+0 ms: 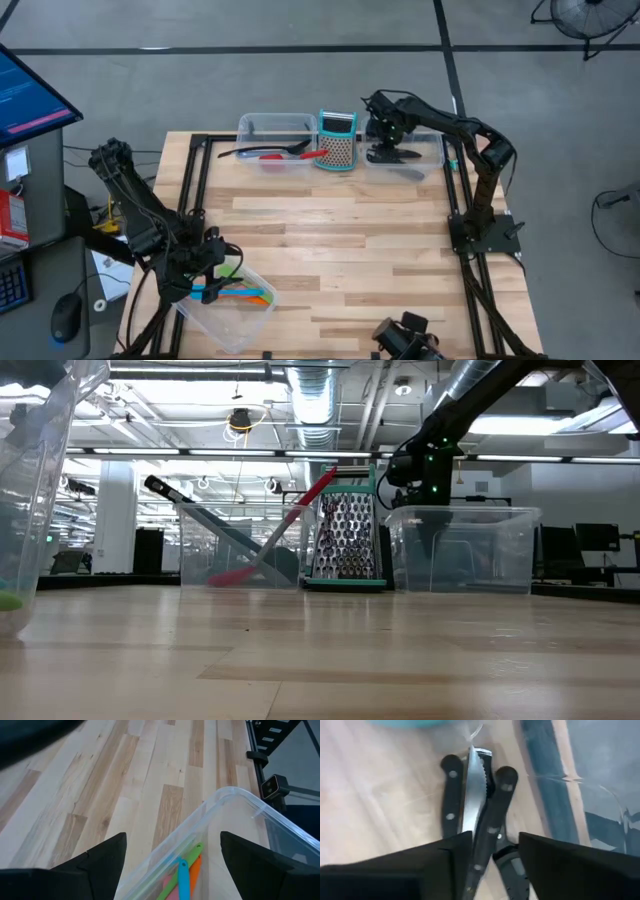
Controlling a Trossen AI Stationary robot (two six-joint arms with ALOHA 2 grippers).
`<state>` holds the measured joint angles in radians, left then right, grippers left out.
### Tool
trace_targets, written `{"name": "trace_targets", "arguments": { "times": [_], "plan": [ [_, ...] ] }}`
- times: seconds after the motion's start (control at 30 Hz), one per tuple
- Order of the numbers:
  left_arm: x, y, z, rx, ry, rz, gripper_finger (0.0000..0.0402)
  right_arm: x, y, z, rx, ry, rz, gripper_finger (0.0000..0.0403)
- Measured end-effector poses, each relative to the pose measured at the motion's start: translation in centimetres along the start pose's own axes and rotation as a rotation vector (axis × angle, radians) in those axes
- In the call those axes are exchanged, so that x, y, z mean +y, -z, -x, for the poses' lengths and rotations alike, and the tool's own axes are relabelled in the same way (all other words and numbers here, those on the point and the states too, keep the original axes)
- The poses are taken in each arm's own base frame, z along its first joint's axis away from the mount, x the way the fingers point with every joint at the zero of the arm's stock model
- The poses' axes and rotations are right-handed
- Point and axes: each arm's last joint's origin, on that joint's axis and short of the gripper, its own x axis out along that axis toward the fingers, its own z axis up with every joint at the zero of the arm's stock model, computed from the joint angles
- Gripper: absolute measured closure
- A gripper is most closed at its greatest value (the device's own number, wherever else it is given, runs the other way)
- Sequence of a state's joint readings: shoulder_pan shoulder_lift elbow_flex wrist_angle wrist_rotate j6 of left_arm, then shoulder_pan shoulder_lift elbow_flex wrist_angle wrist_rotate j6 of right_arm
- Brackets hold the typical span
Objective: Pick & Place Kitchen Items
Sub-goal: Put the black table knife into the top right transparent bin, then return to Home Position
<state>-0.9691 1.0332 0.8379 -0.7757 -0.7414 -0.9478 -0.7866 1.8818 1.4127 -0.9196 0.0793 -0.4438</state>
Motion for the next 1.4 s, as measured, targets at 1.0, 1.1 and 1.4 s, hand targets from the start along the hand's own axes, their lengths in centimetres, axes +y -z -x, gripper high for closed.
{"name": "trace_targets", "arguments": {
  "times": [1.0, 1.1, 1.4],
  "plan": [
    [6.3, -7.2, 10.4, -0.488, 0.341, -0.173, 0.0354, 7.9, 10.8, 33.5, -1.032, 0.031, 0.055, 0.0391],
    [7.5, -7.2, 11.3, -0.531, 0.354, -0.219, 0.0391, 8.9, 13.2, 33.4, -1.144, -0.015, 0.048, 0.0396],
    [10.5, -6.6, 12.9, -0.606, 0.458, -0.222, 0.0399, 12.1, 17.0, 26.2, -1.428, -0.200, 0.064, 0.0400]
  ]
}}
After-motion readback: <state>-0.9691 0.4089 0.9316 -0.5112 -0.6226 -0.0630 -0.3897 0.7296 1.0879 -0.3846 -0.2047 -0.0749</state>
